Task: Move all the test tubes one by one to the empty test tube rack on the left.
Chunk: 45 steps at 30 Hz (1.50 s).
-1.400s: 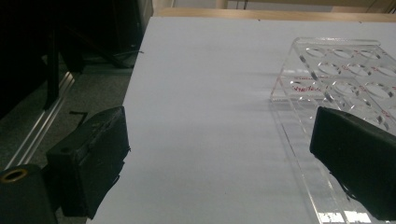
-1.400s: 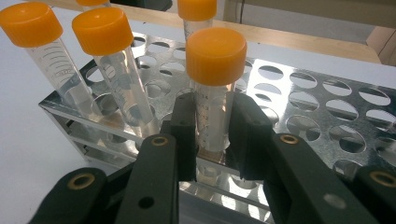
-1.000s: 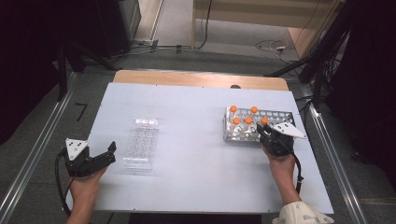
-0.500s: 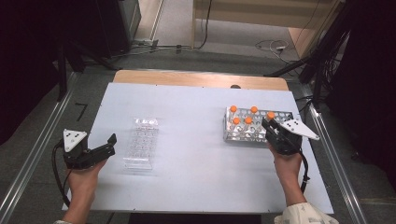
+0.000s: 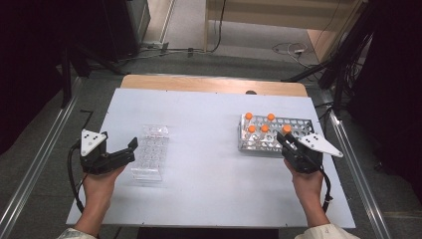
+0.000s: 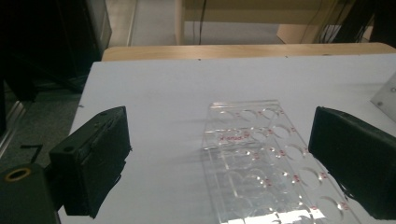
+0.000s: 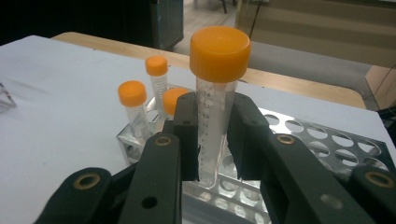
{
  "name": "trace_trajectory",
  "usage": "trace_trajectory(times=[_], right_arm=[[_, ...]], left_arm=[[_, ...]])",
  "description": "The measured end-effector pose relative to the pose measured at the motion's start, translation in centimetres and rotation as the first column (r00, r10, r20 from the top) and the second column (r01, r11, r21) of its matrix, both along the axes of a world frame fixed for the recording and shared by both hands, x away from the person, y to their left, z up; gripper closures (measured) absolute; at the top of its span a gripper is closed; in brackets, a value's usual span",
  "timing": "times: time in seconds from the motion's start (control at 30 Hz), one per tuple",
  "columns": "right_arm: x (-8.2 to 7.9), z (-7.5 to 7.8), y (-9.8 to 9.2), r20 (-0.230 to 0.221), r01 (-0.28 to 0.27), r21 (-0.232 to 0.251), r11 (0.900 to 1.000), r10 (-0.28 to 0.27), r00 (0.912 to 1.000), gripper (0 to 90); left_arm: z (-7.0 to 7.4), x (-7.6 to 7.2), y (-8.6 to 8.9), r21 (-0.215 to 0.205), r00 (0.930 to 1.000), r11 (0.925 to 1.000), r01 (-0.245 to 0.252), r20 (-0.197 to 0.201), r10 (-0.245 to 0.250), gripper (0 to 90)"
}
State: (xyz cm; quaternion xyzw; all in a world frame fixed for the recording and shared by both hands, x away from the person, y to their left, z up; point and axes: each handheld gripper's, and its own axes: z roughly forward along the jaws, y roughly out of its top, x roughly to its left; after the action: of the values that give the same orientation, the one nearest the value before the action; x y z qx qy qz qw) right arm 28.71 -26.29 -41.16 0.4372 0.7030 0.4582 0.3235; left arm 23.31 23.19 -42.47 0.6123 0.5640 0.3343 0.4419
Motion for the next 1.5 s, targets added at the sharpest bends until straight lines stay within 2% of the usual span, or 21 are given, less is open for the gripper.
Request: trace_trajectory(times=[0.1, 0.2, 0.4, 0.5, 0.63, 0.83, 0.97, 1.03, 1.17, 1.33, 1.4, 1.43, 1.47, 1.5], right_arm=[[-0.4, 0.1, 0.4, -0.001, -0.022, 0.000, 1.000, 0.022, 0.9997, 72.0], [-0.9, 0.1, 1.1, -0.006, -0.052, -0.005, 0.999, 0.052, 0.9986, 72.0], [-1.4, -0.3, 3.0, -0.030, -0.120, -0.018, 0.993, 0.119, 0.9924, 72.1], [-1.4, -0.7, 4.1, -0.045, -0.156, -0.026, 0.987, 0.154, 0.9870, 72.1], [-1.3, -1.3, 5.6, -0.067, -0.201, -0.020, 0.979, 0.199, 0.9776, 72.1], [-1.1, -2.0, 7.8, -0.088, -0.262, -0.019, 0.965, 0.259, 0.9618, 72.1], [-0.9, -2.4, 9.0, -0.101, -0.294, -0.007, 0.956, 0.292, 0.9510, 72.1], [-0.8, -2.6, 9.6, -0.109, -0.301, 0.002, 0.954, 0.299, 0.9479, 72.2], [-0.5, -3.0, 11.0, -0.119, -0.334, 0.011, 0.942, 0.333, 0.9354, 72.1], [-0.7, -3.5, 12.8, -0.130, -0.384, -0.006, 0.923, 0.380, 0.9159, 72.2], [-0.7, -3.7, 13.4, -0.131, -0.398, -0.014, 0.917, 0.392, 0.9104, 72.1], [-0.7, -3.7, 13.7, -0.134, -0.404, -0.014, 0.915, 0.399, 0.9072, 72.1], [-0.7, -3.8, 13.9, -0.135, -0.410, -0.014, 0.912, 0.404, 0.9046, 72.1], [-0.6, -3.8, 14.1, -0.142, -0.415, -0.014, 0.910, 0.409, 0.9013, 72.1]], left_arm=[[0.0, 0.1, -0.5, 0.002, 0.9999, 0.9999, 0.015, -0.002, -0.015, 6.4], [0.0, 0.3, -1.3, -0.009, 0.9987, 0.9987, 0.050, -0.002, -0.050, 6.4], [-0.3, 0.8, -2.7, -0.013, 0.9962, 0.9961, 0.087, -0.005, -0.087, 6.5], [-0.5, 1.1, -3.6, -0.028, 0.9937, 0.9934, 0.112, -0.006, -0.112, 6.9], [-0.5, 1.3, -4.5, -0.028, 0.9895, 0.9891, 0.145, -0.002, -0.145, 7.1], [-0.3, 1.5, -6.6, -0.034, 0.9756, 0.9751, 0.219, 0.020, -0.219, 9.4], [-0.3, 1.7, -7.6, -0.038, 0.9706, 0.9699, 0.241, 0.021, -0.240, 11.6], [-0.3, 2.1, -8.8, -0.027, 0.9620, 0.9616, 0.273, 0.019, -0.273, 11.6], [-0.4, 2.4, -10.6, -0.017, 0.9455, 0.9454, 0.326, 0.015, -0.325, 12.4], [-0.3, 2.7, -12.6, -0.011, 0.9169, 0.9168, 0.399, 0.011, -0.399, 16.0], [-0.3, 2.8, -13.1, -0.012, 0.9075, 0.9074, 0.420, 0.008, -0.420, 16.3], [-0.3, 2.9, -13.4, -0.013, 0.9031, 0.9030, 0.429, 0.010, -0.429, 17.1], [-0.3, 2.9, -13.4, -0.013, 0.9031, 0.9030, 0.429, 0.010, -0.429, 18.2], [-0.3, 3.0, -13.9, -0.011, 0.8928, 0.8928, 0.450, 0.013, -0.450, 19.4]])
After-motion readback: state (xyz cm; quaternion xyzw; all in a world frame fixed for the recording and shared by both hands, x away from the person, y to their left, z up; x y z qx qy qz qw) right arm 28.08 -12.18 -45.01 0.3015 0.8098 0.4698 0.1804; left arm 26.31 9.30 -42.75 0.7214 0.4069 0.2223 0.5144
